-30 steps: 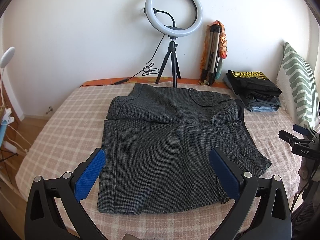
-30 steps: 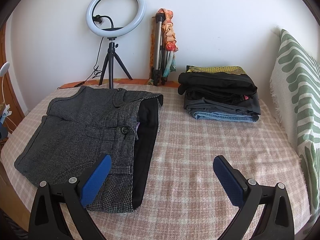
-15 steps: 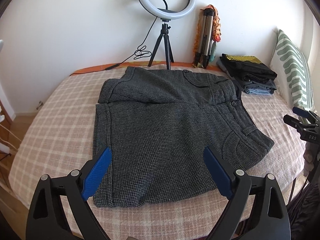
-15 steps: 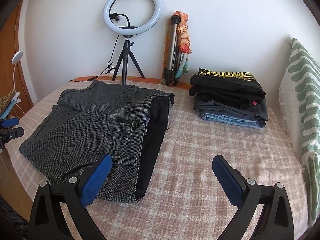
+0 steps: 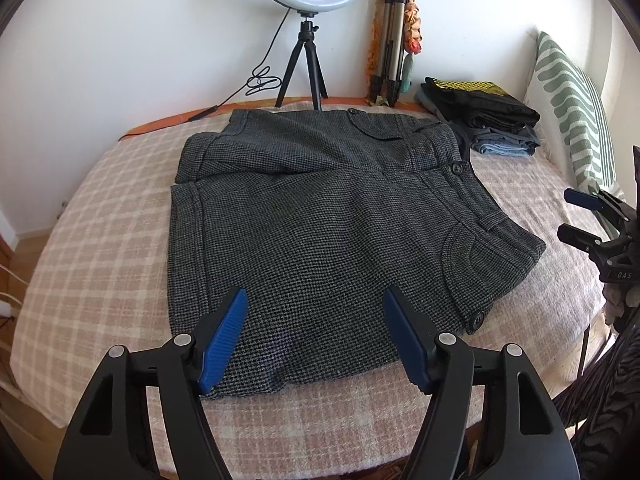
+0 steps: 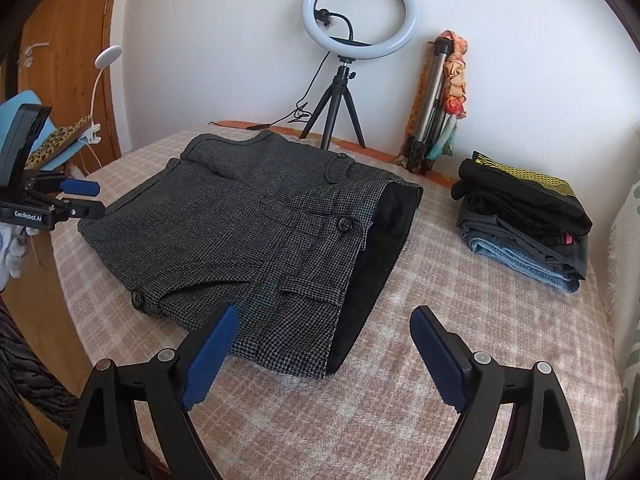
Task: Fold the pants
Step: 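Grasp the trouser hem with the left tool while the right tool grasps the waistband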
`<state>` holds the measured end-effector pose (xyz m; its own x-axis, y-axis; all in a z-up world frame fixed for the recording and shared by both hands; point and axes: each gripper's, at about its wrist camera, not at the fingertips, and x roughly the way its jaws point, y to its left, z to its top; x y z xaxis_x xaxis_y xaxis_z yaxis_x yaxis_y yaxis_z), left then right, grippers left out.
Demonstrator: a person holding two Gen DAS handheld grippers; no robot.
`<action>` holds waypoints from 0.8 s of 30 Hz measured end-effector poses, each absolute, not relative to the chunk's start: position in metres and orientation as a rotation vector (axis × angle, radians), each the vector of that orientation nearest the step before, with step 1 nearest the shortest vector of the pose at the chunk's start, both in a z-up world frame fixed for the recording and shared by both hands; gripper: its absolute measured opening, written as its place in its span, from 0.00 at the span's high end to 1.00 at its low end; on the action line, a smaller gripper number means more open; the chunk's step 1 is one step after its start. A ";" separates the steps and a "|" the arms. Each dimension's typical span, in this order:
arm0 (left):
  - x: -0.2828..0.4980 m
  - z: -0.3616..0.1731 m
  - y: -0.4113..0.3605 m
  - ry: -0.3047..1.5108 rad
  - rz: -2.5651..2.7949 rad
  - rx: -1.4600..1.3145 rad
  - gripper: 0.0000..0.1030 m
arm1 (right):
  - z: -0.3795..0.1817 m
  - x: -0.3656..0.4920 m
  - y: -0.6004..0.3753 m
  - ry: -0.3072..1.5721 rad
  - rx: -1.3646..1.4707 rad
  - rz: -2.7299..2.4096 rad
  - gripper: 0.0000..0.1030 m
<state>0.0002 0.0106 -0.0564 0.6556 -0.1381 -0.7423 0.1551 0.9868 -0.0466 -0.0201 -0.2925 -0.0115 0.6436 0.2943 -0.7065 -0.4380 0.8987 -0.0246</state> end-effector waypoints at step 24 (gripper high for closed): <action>0.002 -0.075 0.018 0.935 -0.256 0.017 0.32 | -0.060 -0.024 -0.229 0.839 -0.606 0.580 0.57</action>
